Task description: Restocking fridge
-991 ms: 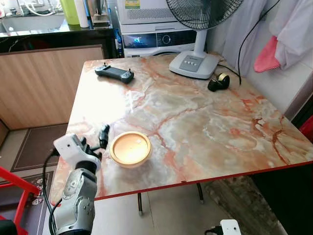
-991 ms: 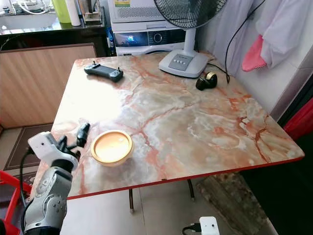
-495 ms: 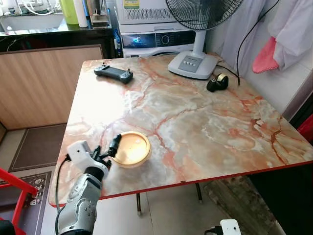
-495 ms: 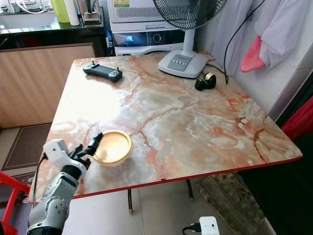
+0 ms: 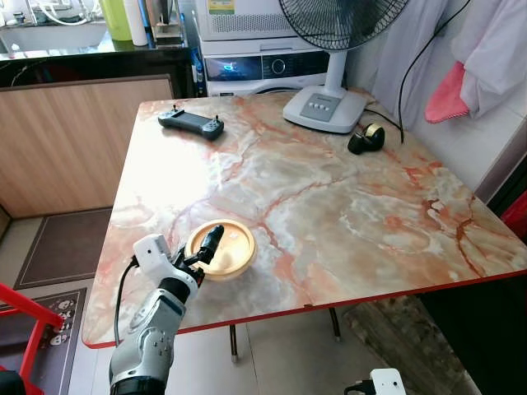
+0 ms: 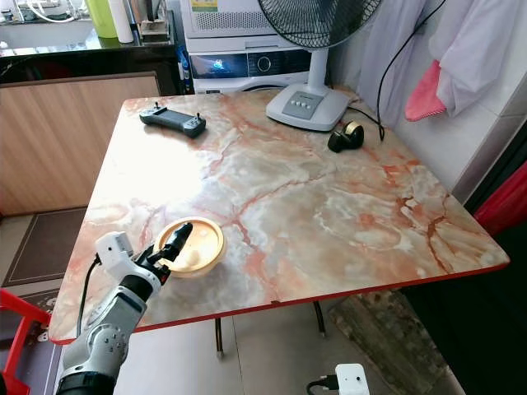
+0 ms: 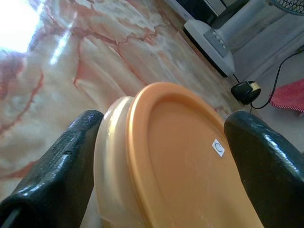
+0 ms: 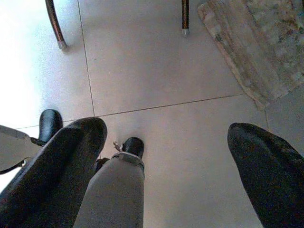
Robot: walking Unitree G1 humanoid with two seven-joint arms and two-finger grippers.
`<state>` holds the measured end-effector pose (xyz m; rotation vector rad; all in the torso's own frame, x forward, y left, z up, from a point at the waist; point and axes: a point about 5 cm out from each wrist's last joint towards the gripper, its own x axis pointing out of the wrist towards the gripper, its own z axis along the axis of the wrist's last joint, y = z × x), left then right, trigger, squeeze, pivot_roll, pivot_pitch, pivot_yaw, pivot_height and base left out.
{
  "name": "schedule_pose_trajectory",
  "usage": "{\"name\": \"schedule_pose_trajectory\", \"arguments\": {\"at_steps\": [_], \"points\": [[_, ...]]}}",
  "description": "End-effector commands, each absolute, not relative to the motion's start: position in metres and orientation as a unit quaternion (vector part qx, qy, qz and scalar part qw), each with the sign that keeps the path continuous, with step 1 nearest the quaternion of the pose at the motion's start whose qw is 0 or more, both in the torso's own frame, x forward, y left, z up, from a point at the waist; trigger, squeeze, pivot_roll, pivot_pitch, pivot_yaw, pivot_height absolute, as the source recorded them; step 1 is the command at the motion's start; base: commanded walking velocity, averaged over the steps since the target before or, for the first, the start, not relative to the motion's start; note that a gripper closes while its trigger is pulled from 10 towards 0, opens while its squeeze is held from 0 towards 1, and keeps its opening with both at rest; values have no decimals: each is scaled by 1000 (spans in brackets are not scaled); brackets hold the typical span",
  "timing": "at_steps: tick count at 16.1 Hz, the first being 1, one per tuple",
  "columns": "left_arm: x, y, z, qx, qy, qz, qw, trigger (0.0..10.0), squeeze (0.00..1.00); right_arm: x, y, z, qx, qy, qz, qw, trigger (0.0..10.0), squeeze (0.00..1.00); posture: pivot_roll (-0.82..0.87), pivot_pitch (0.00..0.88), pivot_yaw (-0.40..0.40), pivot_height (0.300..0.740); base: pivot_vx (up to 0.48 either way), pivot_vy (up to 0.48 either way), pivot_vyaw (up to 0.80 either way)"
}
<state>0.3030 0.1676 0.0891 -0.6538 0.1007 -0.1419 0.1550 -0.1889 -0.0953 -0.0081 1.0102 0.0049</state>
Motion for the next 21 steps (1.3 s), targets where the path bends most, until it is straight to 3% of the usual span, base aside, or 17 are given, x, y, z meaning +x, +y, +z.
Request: {"name": "schedule_pose_trajectory", "arguments": {"at_steps": [1,4,5,6,7,8,21], "points": [[305,160,88,-323,58,-84,941,10000,0,154,-191,-96,-10,489,2,872,10000,0,75,0,-38,740,0,0,0],[307,154,85,-327,66,-88,939,10000,0,154,-192,-96,-13,490,4,872,10000,0,78,0,-44,740,0,0,0],[307,152,85,-327,67,-88,938,9529,0,154,-192,-95,-13,490,5,872,10000,0,76,0,-47,740,0,0,0],[307,152,83,-323,70,-83,940,941,0,154,-192,-95,-13,490,5,872,10000,0,73,0,-48,740,0,0,0],[308,152,83,-324,69,-82,940,941,0,154,-192,-95,-13,489,5,872,10000,0,73,0,-48,740,0,0,0],[308,152,83,-324,69,-82,940,0,0,155,-192,-95,-13,489,4,872,10000,0,75,0,-50,740,0,0,0],[308,153,85,-302,62,-82,948,0,0,156,-193,-95,-26,496,16,868,10000,0,78,0,-56,740,0,0,0]]}}
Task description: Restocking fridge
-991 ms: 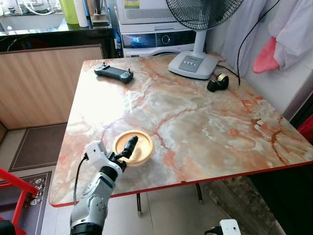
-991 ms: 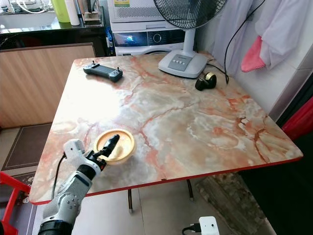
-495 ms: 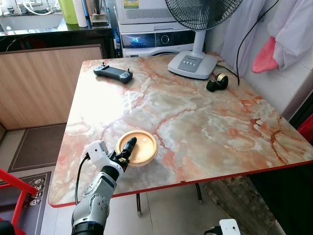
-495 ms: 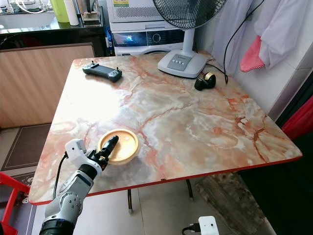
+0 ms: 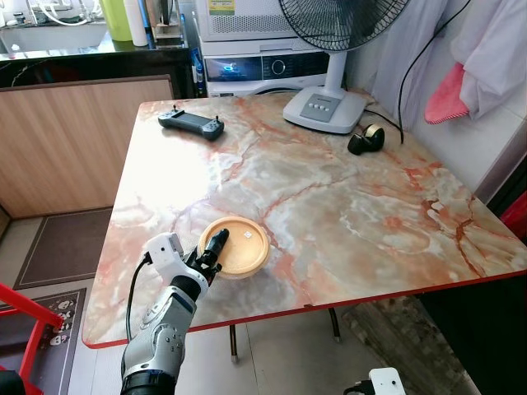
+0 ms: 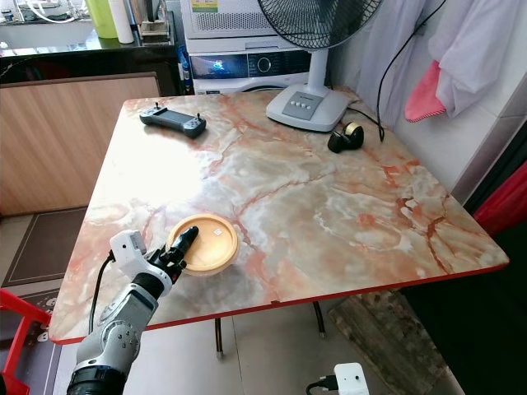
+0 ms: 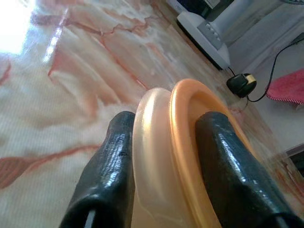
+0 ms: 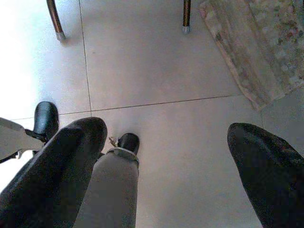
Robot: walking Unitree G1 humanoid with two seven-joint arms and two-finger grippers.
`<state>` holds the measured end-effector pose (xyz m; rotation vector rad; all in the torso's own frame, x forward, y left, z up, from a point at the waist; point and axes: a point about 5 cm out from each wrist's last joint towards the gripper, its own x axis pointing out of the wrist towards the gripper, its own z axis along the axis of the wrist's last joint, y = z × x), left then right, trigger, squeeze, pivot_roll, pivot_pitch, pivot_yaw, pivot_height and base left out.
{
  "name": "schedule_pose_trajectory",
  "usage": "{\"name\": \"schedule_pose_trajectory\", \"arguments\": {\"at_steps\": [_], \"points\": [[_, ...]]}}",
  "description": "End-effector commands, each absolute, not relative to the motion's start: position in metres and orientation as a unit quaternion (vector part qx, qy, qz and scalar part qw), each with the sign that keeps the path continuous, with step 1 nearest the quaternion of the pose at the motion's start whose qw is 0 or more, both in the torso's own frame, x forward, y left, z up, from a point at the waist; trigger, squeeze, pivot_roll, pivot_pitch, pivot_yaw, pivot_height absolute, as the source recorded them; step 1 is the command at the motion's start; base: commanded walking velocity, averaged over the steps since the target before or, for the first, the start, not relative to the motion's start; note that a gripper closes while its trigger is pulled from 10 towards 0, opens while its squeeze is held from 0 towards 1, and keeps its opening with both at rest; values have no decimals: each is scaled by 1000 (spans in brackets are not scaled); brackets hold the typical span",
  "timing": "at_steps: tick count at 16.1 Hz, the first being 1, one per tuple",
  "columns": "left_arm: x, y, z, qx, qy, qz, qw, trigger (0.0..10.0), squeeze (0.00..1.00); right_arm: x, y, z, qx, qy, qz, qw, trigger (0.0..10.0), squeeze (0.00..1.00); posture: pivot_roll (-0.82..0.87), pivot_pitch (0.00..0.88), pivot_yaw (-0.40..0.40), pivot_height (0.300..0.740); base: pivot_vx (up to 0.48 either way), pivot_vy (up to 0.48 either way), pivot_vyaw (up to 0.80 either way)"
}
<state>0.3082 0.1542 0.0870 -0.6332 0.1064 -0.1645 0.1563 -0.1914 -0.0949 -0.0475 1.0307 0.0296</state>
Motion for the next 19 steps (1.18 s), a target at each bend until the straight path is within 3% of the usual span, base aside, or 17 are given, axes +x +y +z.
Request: {"name": "schedule_pose_trajectory", "arguments": {"at_steps": [1,8,10,11,13,15,17,19], "points": [[308,153,87,-300,57,-82,949,0,0,156,-193,-95,-26,497,16,867,10000,0,80,0,-58,740,0,0,0],[310,156,133,-262,-25,-85,961,0,0,156,-193,-95,-23,495,9,868,10000,0,86,0,-55,740,0,0,0],[309,157,152,-179,-51,-86,979,0,0,156,-193,-95,-11,493,-3,870,10000,0,92,0,-49,740,0,0,0],[309,158,161,-114,-65,-85,988,10000,0,156,-192,-95,-14,493,-2,870,10000,0,90,0,-41,740,0,0,0],[308,163,168,-58,-78,-67,993,10000,0,155,-190,-95,3,485,-14,875,10000,0,89,0,-31,740,0,0,0],[302,173,166,54,-69,-29,996,10000,0,153,-189,-96,24,479,-40,877,10000,0,91,0,-23,740,0,0,0],[300,181,161,180,-63,-27,981,10000,0,150,-189,-97,54,476,-76,875,10000,0,97,0,-21,740,0,0,0],[298,182,158,229,-59,-39,971,10000,0,149,-189,-97,59,474,-88,874,10000,0,94,0,-18,740,0,0,0]]}}
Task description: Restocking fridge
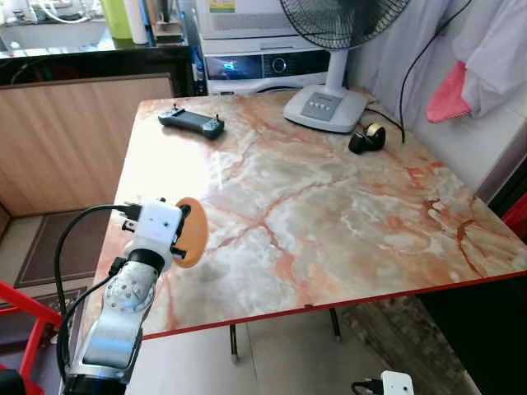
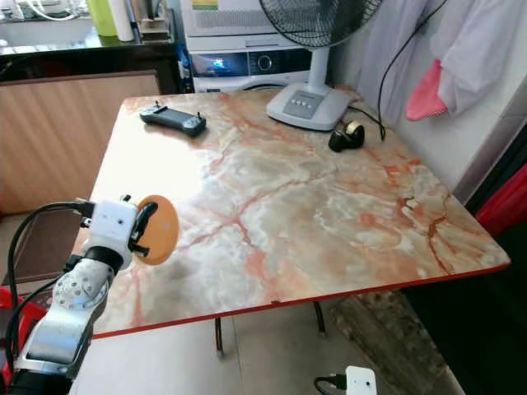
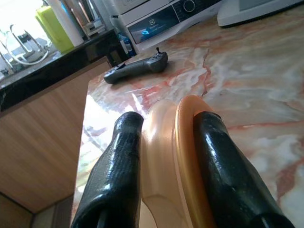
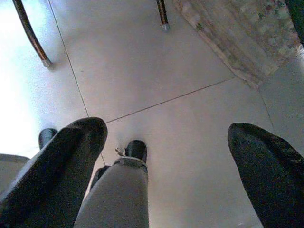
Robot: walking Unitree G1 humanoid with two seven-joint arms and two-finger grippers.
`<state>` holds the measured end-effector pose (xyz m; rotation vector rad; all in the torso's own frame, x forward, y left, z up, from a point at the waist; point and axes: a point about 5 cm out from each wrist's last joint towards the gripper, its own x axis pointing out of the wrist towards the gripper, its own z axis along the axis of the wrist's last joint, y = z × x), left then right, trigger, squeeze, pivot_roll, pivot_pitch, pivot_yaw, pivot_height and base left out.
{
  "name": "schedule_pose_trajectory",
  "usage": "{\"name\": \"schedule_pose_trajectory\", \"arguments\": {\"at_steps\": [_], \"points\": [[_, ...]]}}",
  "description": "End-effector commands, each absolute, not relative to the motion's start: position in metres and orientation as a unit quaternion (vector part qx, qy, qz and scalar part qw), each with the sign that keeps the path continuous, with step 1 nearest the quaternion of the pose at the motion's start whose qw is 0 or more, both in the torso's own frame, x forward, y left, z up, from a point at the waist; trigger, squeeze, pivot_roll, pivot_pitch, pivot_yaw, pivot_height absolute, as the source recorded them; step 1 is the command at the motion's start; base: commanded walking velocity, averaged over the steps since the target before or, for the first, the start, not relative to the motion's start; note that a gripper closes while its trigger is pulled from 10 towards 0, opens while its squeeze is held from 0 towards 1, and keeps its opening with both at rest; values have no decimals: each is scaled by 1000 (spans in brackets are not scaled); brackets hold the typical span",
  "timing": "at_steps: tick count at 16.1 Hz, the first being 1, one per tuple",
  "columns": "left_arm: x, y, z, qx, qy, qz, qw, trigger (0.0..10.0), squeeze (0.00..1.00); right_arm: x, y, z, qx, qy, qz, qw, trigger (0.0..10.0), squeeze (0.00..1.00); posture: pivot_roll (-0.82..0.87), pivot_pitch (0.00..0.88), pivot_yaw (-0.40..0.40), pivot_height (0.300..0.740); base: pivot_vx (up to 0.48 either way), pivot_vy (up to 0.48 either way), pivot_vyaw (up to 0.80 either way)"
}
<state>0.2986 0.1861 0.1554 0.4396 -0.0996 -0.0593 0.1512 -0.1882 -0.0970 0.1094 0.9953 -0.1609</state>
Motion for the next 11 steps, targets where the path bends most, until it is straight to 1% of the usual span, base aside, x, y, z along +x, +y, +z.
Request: {"name": "schedule_pose_trajectory", "arguments": {"at_steps": [1,3,6,11], "points": [[298,181,159,232,-63,-39,970,10000,0,149,-190,-97,57,474,-88,874,10000,0,93,0,-17,740,0,0,0],[298,179,163,241,-77,-36,967,10000,0,148,-190,-98,60,475,-92,873,10000,0,91,0,-17,740,0,0,0],[301,172,169,249,-95,-39,963,10000,0,149,-190,-98,65,474,-91,873,10000,0,91,0,-16,740,0,0,-800],[302,169,175,241,-108,-33,964,10000,0,148,-189,-98,63,477,-87,872,10000,0,91,0,-15,740,0,0,-800]]}}
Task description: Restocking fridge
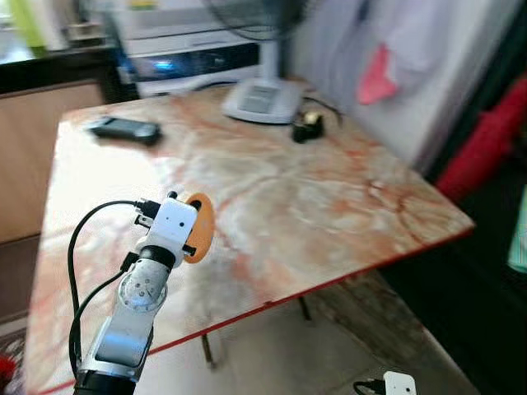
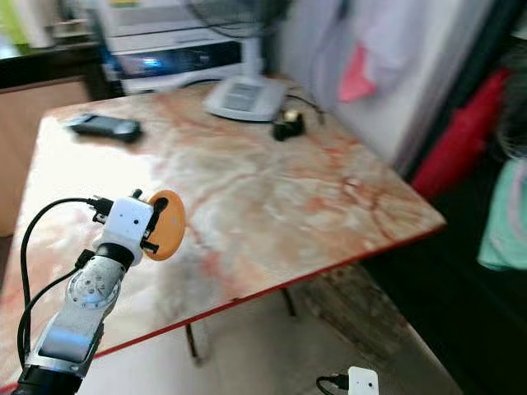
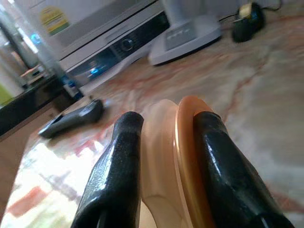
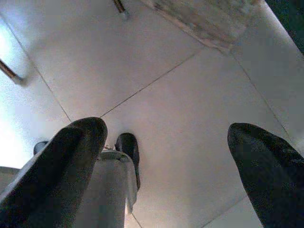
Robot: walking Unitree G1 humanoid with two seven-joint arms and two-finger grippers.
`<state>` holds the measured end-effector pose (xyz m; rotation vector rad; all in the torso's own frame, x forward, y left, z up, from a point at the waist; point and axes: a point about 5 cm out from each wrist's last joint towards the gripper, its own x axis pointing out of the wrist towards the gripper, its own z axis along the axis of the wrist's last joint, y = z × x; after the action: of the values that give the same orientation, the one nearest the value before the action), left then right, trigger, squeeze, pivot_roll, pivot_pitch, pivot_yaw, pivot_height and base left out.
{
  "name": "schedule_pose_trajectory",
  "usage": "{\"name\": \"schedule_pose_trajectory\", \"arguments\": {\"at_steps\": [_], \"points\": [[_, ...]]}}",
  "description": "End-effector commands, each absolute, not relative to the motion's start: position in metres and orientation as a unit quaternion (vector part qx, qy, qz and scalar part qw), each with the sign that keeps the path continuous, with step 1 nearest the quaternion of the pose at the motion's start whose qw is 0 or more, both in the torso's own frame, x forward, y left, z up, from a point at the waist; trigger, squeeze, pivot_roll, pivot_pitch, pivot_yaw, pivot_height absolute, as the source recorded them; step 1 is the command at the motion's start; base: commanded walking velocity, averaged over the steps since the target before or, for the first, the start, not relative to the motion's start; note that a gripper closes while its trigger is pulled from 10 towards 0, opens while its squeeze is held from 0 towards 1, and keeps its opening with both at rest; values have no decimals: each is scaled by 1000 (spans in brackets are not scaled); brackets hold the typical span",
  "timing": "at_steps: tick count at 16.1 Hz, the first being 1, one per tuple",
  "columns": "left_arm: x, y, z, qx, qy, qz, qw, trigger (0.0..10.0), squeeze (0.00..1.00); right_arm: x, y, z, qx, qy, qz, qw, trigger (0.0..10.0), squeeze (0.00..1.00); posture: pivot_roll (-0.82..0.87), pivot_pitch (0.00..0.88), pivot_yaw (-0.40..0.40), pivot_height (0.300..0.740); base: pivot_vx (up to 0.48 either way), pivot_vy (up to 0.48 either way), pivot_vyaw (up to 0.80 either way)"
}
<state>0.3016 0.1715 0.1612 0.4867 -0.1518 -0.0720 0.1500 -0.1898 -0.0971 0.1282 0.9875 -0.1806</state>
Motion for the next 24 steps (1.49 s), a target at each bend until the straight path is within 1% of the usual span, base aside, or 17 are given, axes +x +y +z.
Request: {"name": "schedule_pose_trajectory", "arguments": {"at_steps": [1,2,3,5,12,15,16,24], "points": [[303,169,176,242,-109,-31,964,10000,0,148,-189,-98,62,478,-86,872,10000,0,91,0,-15,740,0,0,-800],[305,170,179,263,-119,-25,957,10000,0,148,-189,-98,62,478,-84,872,10000,0,89,0,-12,740,0,-398,-800],[305,170,179,266,-120,-24,956,10000,0,148,-189,-98,62,479,-84,872,10000,0,90,0,-13,740,0,-409,-800],[306,167,183,258,-131,-22,957,10000,0,148,-189,-98,58,482,-78,871,10000,0,88,0,-11,740,0,0,-800],[309,163,187,269,-146,-25,952,10000,0,148,-188,-98,56,488,-66,869,10000,0,86,0,-14,740,0,0,-800],[309,163,186,273,-145,-25,951,10000,0,149,-189,-98,54,490,-63,868,10000,0,85,0,-16,740,0,-387,-800],[308,163,188,261,-149,-24,953,10000,0,149,-188,-98,52,493,-55,867,10000,0,85,0,-17,740,0,0,-800],[310,160,188,261,-151,-27,953,10000,0,149,-188,-99,50,498,-49,864,10000,0,84,0,-19,740,0,0,-800]]}}
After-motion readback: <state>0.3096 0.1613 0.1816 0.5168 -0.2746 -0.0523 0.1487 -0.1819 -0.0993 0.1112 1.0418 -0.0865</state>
